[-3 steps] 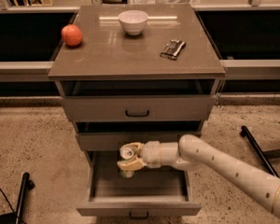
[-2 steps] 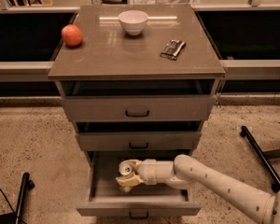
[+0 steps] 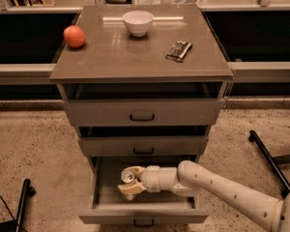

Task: Place green can into bottom drawer

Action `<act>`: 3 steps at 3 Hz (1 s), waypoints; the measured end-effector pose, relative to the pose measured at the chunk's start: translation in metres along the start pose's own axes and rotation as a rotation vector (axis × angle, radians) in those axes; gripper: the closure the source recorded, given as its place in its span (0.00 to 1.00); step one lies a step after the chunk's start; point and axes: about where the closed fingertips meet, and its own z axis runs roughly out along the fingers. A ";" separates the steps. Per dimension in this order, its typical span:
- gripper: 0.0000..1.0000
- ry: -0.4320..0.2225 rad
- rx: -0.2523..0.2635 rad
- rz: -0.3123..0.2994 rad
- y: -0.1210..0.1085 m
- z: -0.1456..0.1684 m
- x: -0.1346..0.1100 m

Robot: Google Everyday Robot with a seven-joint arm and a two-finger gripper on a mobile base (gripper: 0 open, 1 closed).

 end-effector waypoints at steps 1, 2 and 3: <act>1.00 -0.009 -0.046 -0.063 -0.005 0.033 0.031; 1.00 -0.045 -0.096 -0.114 -0.011 0.063 0.063; 1.00 -0.090 -0.144 -0.164 -0.013 0.083 0.080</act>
Offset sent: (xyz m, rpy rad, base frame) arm 0.0155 0.0663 -0.1219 0.0829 -0.1526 0.1723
